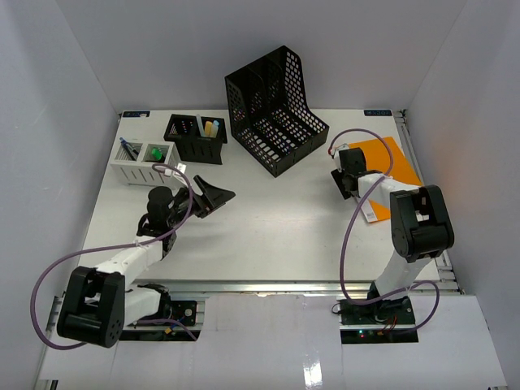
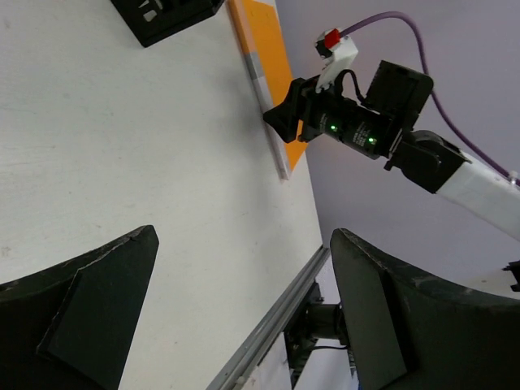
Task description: Organize the desk
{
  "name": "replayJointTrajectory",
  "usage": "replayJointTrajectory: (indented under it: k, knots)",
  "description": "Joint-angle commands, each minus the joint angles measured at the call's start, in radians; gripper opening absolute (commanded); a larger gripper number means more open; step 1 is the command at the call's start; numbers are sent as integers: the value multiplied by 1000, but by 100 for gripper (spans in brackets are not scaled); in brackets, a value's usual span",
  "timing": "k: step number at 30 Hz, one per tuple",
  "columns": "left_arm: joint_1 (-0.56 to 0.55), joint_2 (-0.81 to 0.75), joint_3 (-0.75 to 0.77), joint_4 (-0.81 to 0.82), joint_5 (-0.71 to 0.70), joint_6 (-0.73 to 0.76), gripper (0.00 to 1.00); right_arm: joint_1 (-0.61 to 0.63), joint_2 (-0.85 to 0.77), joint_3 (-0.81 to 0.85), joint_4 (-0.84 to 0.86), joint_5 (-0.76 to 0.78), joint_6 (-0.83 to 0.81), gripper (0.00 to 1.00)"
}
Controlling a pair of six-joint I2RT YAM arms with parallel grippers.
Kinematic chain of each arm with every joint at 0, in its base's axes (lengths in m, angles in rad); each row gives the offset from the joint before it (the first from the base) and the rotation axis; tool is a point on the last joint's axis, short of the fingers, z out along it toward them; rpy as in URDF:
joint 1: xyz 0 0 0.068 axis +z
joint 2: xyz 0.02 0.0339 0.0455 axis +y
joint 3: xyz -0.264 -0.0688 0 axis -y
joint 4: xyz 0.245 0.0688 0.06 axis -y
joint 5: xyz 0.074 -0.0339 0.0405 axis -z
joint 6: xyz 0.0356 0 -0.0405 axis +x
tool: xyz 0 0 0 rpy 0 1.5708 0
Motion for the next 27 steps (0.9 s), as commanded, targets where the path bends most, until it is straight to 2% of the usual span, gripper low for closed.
replayJointTrajectory:
  k: [1, 4, 15, 18, 27]
  knots:
    - [-56, 58, -6, 143, 17, -98, 98, 0, 40, 43, 40, 40, -2, 48]
    - [-102, 107, 22, 159, -8, -97, 98, -1, 48, 31, 50, 32, -1, 33]
    - [-244, 426, 146, 346, -81, -231, 98, -9, -22, -44, 50, -60, 21, 11]
    - [-288, 524, 247, 367, -107, -271, 98, -21, -81, -61, 22, -113, 31, 8]
    - [-397, 857, 562, 364, -144, -332, 98, -94, -280, -104, -76, -323, 63, 8]
